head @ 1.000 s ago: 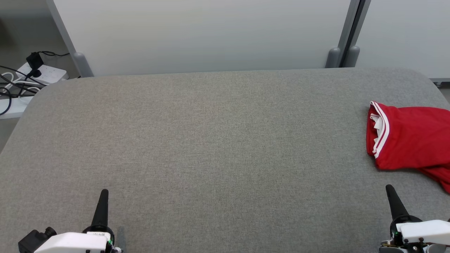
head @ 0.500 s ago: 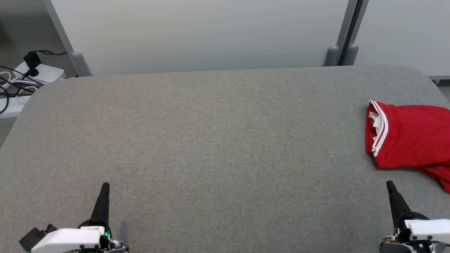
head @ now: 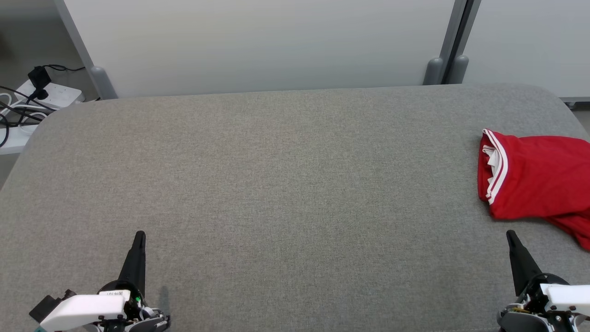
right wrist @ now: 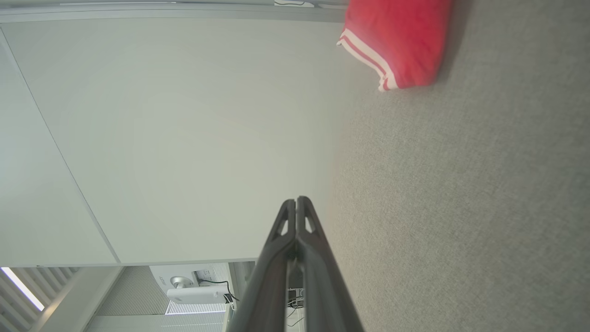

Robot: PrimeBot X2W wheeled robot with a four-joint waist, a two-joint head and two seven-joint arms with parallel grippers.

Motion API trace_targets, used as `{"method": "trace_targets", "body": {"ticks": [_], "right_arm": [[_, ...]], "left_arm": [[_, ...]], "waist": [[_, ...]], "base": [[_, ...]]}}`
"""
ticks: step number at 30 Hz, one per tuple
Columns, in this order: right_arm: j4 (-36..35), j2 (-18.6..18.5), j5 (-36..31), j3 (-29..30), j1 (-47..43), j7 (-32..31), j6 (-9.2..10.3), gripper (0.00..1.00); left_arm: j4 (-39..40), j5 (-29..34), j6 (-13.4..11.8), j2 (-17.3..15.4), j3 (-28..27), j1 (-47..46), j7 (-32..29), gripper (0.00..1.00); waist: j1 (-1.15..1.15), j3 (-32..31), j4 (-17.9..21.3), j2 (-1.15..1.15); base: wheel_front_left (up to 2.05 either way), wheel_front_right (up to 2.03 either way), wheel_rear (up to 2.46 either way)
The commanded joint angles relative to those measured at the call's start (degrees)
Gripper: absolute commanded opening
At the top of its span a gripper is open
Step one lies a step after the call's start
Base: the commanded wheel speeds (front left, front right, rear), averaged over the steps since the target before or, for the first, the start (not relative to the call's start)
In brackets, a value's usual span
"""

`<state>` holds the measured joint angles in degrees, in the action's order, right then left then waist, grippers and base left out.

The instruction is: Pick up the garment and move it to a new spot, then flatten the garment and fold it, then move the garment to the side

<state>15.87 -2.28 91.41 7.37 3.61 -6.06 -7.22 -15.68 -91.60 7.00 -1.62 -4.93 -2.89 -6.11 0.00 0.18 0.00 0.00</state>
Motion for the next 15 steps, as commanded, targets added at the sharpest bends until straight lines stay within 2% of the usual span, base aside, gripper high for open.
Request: {"method": "trace_targets", "body": {"ticks": [1,15], "right_arm": [[-1.8,-0.6,0.7,-0.8,2.6,-0.4,-0.26,0.00],[-1.8,-0.6,0.7,-0.8,2.6,-0.4,-0.26,0.00]], "left_arm": [[1.6,-0.6,0.5,-1.3,-1.6,-3.3,-0.4,0.00],[1.6,-0.6,0.5,-1.3,-1.6,-3.3,-0.4,0.00]], "waist": [[0.00,0.0,0.0,0.00],[0.00,0.0,0.0,0.00]], "base": [[0.00,0.00,0.00],[0.00,0.00,0.00]]}}
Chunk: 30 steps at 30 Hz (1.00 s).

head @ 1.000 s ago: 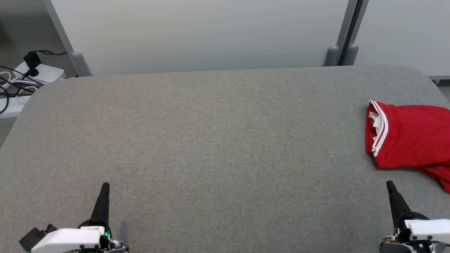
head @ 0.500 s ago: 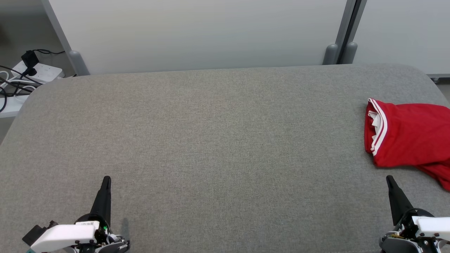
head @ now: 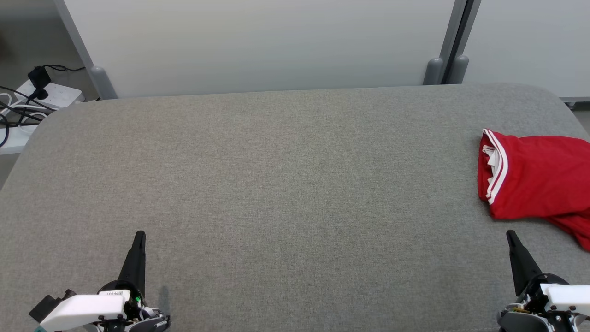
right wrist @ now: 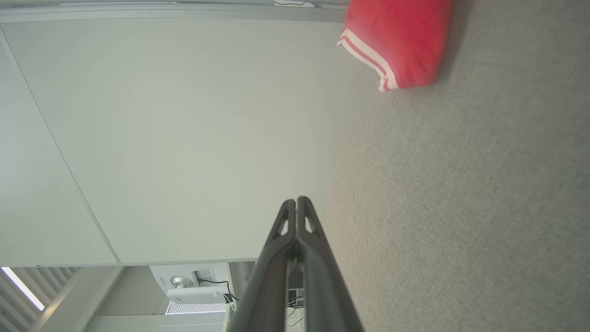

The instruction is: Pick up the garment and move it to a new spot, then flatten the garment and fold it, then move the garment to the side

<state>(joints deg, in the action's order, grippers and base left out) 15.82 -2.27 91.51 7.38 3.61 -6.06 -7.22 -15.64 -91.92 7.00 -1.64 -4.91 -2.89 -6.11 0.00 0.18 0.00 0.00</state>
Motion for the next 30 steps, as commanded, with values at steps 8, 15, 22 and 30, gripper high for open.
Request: {"method": "trace_targets", "body": {"ticks": [8,15,22,30], "right_arm": [[-1.8,-0.6,0.6,-0.8,2.6,-0.4,-0.26,0.00],[-1.8,-0.6,0.6,-0.9,2.6,-0.4,-0.26,0.00],[-1.8,-0.6,0.7,-0.9,2.6,-0.4,-0.26,0.00],[-1.8,-0.6,0.7,-0.9,2.6,-0.4,-0.26,0.00]], "left_arm": [[1.6,-0.2,0.5,-1.2,-1.6,-3.3,-0.4,0.00],[1.6,-0.2,0.5,-1.2,-1.6,-3.3,-0.4,0.00],[1.6,-0.2,0.5,-1.2,-1.6,-3.3,-0.4,0.00],[1.6,-0.2,0.5,-1.2,-1.6,-3.3,-0.4,0.00]], "waist": [[0.00,0.0,0.0,0.00],[0.00,0.0,0.0,0.00],[0.00,0.0,0.0,0.00],[0.00,0.0,0.0,0.00]], "base": [[0.00,0.00,0.00],[0.00,0.00,0.00],[0.00,0.00,0.00],[0.00,0.00,0.00]]}}
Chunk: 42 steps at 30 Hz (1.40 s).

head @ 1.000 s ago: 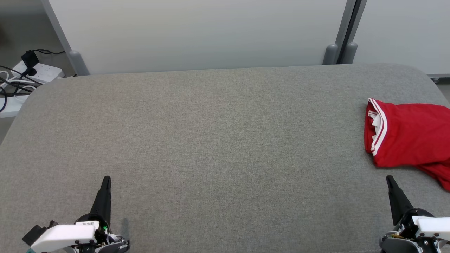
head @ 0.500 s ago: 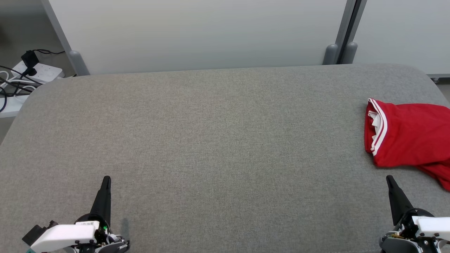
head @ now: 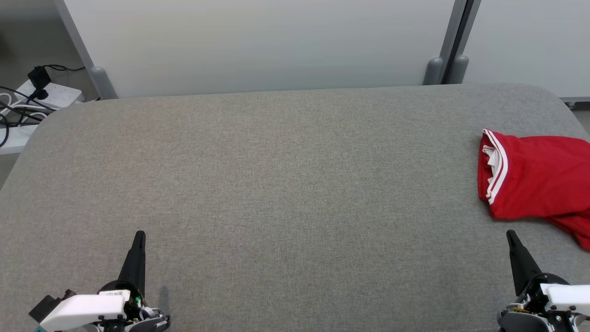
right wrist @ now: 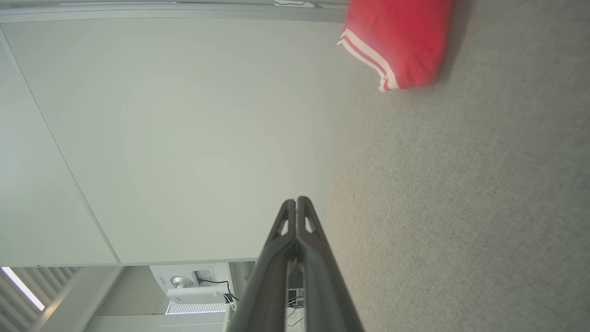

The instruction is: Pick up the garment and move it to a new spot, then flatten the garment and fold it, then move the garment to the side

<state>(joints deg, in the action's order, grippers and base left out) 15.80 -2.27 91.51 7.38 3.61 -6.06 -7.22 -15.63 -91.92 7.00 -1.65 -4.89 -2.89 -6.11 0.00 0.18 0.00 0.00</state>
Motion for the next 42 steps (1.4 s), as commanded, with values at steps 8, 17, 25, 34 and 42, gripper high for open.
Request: {"method": "trace_targets", "body": {"ticks": [8,17,25,34,42], "right_arm": [[-1.8,-0.6,0.7,-0.9,2.6,-0.4,-0.26,0.00],[-1.8,-0.6,0.7,-0.9,2.6,-0.4,-0.26,0.00],[-1.8,-0.6,0.7,-0.9,2.6,-0.4,-0.26,0.00],[-1.8,-0.6,0.7,-0.9,2.6,-0.4,-0.26,0.00],[-1.8,-0.6,0.7,-0.9,2.6,-0.4,-0.26,0.00]], "left_arm": [[1.6,-0.2,0.5,-1.2,-1.6,-3.3,-0.4,0.00],[1.6,-0.2,0.5,-1.2,-1.6,-3.3,-0.4,0.00],[1.6,-0.2,0.5,-1.2,-1.6,-3.3,-0.4,0.00],[1.6,-0.2,0.5,-1.2,-1.6,-3.3,-0.4,0.00],[1.6,-0.3,0.5,-1.2,-1.6,-3.3,-0.4,0.00]], "waist": [[0.00,0.0,0.0,0.00],[0.00,0.0,0.0,0.00],[0.00,0.0,0.0,0.00],[0.00,0.0,0.0,0.00],[0.00,0.0,0.0,0.00]], "base": [[0.00,0.00,0.00],[0.00,0.00,0.00],[0.00,0.00,0.00],[0.00,0.00,0.00],[0.00,0.00,0.00]]}}
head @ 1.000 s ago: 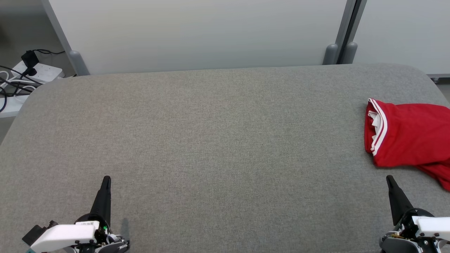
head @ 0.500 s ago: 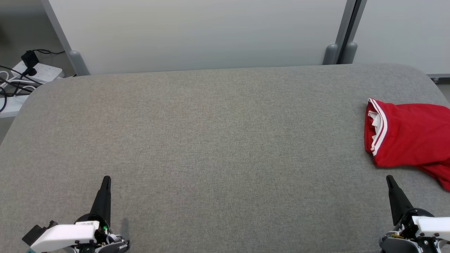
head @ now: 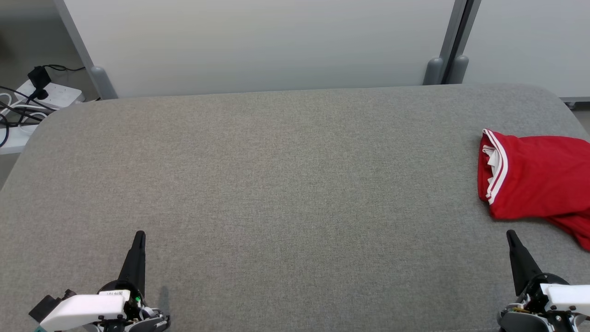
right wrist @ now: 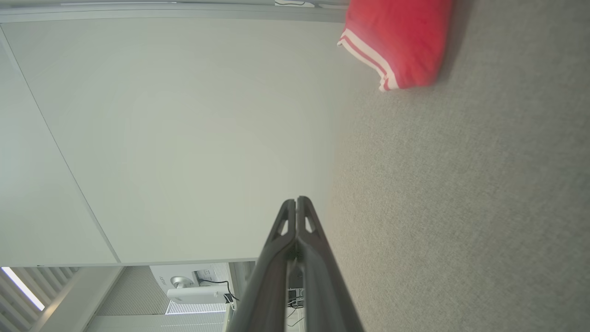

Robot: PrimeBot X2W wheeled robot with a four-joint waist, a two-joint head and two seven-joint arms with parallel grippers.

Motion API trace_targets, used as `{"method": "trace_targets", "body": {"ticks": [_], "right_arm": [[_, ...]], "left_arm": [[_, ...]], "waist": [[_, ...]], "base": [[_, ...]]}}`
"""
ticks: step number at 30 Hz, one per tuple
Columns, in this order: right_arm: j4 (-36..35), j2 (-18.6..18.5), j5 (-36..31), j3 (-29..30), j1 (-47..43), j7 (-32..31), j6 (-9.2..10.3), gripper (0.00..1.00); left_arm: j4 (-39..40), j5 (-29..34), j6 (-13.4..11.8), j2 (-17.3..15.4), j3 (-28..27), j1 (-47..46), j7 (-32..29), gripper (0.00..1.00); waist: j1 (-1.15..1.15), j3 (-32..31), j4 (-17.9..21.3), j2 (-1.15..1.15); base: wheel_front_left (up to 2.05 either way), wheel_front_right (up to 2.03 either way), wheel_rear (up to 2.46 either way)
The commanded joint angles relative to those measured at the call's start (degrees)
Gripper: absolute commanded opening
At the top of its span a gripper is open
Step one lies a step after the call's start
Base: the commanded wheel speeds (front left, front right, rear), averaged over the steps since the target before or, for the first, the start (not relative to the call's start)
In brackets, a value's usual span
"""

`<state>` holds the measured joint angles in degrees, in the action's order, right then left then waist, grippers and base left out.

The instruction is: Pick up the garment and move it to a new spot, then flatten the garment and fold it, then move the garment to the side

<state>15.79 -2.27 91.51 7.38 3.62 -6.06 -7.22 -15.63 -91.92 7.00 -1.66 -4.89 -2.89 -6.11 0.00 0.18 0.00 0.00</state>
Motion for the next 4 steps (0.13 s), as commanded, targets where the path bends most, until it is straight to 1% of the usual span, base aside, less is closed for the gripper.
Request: {"method": "trace_targets", "body": {"ticks": [1,4], "right_arm": [[-1.8,-0.6,0.7,-0.9,2.6,-0.4,-0.26,0.00],[-1.8,-0.6,0.7,-0.9,2.6,-0.4,-0.26,0.00]], "left_arm": [[1.6,-0.3,0.5,-1.2,-1.6,-3.3,-0.4,0.00],[1.6,-0.3,0.5,-1.2,-1.6,-3.3,-0.4,0.00]], "waist": [[0.00,0.0,0.0,0.00],[0.00,0.0,0.0,0.00]], "base": [[0.00,0.00,0.00],[0.00,0.00,0.00]]}}
